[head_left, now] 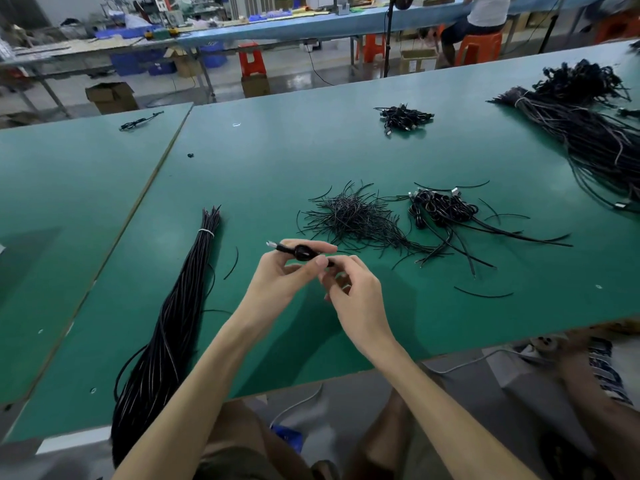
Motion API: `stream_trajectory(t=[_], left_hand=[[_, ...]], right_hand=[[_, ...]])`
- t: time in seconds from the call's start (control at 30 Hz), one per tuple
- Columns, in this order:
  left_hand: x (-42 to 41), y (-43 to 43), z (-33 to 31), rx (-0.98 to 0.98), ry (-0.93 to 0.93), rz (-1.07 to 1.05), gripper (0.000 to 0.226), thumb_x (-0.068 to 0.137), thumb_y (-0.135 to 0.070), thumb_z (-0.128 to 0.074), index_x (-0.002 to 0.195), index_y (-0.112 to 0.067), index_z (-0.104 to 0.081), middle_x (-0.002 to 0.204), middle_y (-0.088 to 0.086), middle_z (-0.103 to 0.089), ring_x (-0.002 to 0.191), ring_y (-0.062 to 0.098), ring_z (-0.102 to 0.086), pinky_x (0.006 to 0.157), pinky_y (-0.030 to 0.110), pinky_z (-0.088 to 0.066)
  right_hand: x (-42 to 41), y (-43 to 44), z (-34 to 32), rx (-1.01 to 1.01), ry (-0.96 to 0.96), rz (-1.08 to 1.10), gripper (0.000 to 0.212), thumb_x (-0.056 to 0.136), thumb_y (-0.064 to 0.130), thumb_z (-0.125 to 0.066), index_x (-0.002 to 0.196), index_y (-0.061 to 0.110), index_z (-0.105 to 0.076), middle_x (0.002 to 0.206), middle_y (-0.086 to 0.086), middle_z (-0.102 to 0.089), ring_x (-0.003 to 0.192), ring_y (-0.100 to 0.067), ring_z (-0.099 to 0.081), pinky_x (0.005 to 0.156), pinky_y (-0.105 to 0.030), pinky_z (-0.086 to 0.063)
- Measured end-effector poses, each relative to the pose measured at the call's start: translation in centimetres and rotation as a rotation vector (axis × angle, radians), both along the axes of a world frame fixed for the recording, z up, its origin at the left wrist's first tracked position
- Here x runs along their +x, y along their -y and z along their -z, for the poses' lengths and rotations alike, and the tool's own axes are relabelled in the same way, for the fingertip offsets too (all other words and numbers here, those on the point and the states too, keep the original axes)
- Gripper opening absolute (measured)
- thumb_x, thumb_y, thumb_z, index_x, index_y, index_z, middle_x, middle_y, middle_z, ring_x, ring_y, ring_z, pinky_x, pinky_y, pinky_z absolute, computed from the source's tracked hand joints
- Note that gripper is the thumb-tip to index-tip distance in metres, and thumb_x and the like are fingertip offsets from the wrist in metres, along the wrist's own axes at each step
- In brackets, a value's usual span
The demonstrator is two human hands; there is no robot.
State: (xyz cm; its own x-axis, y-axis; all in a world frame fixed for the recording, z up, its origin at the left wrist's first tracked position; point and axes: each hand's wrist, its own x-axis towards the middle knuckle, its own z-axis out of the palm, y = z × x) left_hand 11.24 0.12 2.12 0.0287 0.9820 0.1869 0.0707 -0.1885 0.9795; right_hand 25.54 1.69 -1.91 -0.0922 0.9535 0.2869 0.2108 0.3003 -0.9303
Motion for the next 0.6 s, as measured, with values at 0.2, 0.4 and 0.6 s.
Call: stream_trajectory(t=[0.2,0.4,0.6], left_hand=[[0.6,-1.9,-2.7,0.044,0.112,-0.043,0.012,0.086,-0.017,-0.075,0.093,-0.025,-0.081,0.098,-0.004,-0.076,0.094,0.013,-0.067,0.09,0.03,-0.056],[1.2,-2.6,-3.8,0.02,0.387,0.017,0.016,0.091,-0.019,-0.069,0.102,-0.009,-0.075,0.1,0.004,-0.071,0.089,0.02,-0.066,0.085,0.039,-0.058],[0.8,-2.2,-4.8,-0.025,0.564,0.016,0.027,0.094,-0.021,-0.058,0.115,-0.006,-0.066,0.101,0.0,-0.071,0.089,0.015,-0.067,0.084,0.035,-0.058]], right_hand=[[-0.2,-0.2,0.4,-0.075,-0.042,-0.109,0.012,0.103,0.021,-0.062,0.101,0.022,-0.073,0.102,0.006,-0.055,0.081,-0.003,-0.059,0.071,-0.013,-0.047],[0.1,-0.3,0.1,-0.09,-0.18,-0.025,0.012,0.108,0.02,-0.051,0.105,0.019,-0.063,0.106,0.007,-0.067,0.08,-0.013,-0.07,0.057,-0.025,-0.054],[0.1,-0.2,0.4,-0.086,-0.167,0.051,0.007,0.108,0.022,-0.052,0.102,0.02,-0.056,0.089,0.003,-0.07,0.067,-0.014,-0.07,0.054,-0.029,-0.053]])
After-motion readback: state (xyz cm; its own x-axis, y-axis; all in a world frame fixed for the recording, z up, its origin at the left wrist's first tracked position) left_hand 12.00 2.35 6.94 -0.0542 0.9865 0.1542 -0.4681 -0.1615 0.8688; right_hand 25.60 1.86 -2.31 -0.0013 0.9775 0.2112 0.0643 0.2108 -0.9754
